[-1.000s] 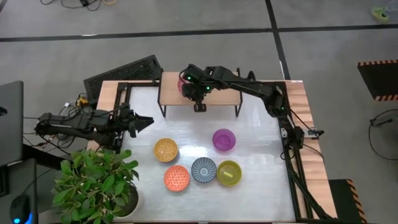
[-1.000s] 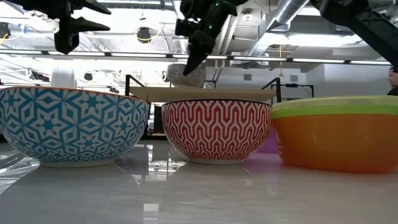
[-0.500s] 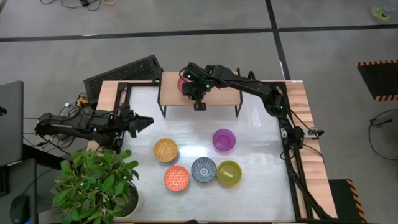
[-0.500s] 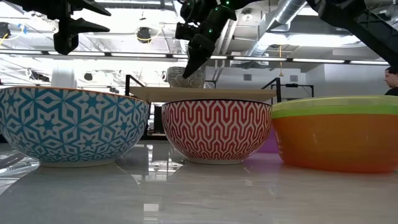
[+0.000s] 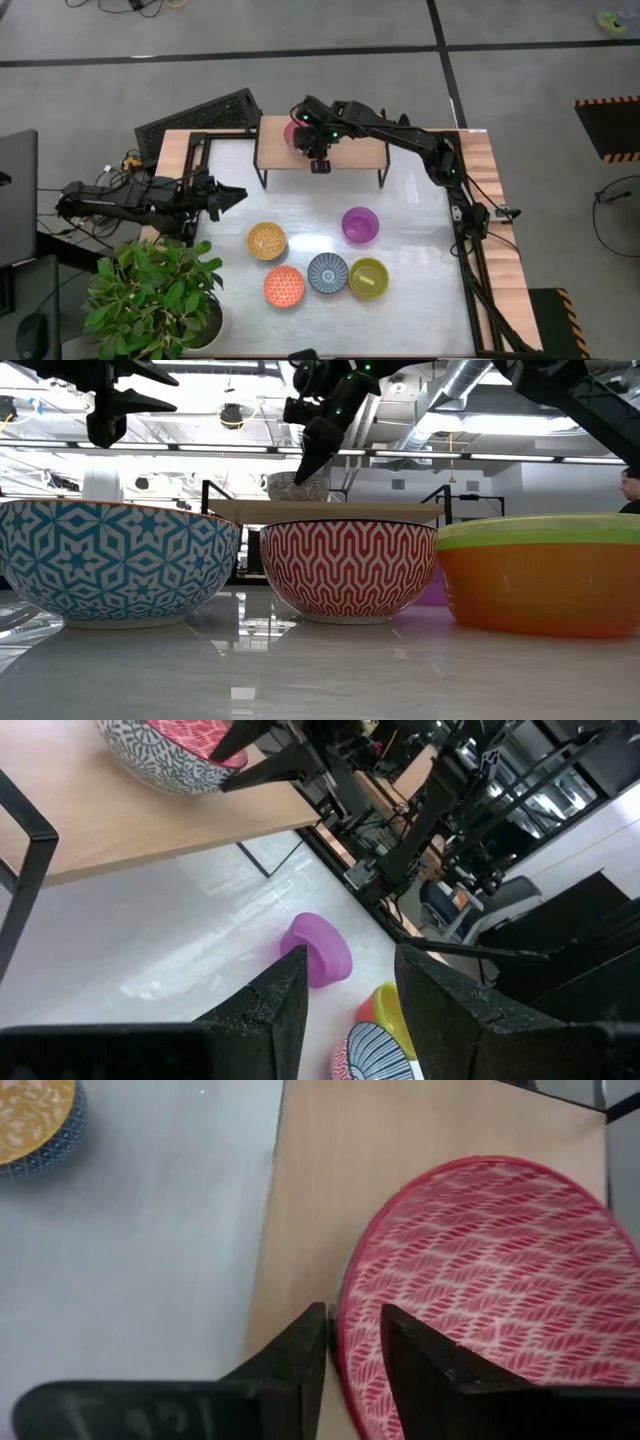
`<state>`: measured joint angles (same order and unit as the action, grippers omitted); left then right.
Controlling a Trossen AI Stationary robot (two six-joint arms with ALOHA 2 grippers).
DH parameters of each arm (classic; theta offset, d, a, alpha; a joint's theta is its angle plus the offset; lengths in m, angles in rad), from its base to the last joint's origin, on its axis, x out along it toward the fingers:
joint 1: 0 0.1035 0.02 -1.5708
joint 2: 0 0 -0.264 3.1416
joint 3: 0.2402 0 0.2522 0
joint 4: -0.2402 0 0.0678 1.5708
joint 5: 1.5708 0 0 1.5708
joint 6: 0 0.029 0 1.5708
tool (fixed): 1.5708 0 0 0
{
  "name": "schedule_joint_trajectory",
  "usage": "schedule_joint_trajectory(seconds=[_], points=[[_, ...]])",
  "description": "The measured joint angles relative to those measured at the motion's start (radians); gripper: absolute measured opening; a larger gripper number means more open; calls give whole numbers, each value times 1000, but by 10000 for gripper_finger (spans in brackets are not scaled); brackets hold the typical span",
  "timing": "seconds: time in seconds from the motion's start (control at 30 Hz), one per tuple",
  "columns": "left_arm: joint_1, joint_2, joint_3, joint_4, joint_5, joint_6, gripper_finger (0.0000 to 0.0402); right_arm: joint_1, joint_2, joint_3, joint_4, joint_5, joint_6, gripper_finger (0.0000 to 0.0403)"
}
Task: Place and stack bowls onto a shelf
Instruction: Move the red patterned bowl to the left side of the shelf slightly, then stack the yellow patterned bowl on top of the red patterned bowl
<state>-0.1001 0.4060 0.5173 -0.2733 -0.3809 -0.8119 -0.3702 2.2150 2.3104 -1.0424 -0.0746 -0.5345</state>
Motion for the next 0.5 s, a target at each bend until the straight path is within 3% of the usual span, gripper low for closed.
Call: schedule_joint_trajectory(seconds=[0.33, 0.5], points=[[0, 0, 0, 1, 0, 40, 135, 8, -30, 14, 83, 34, 3, 214], [0, 0, 0, 2, 2, 41, 135, 50, -81, 28, 68, 55, 65, 229]])
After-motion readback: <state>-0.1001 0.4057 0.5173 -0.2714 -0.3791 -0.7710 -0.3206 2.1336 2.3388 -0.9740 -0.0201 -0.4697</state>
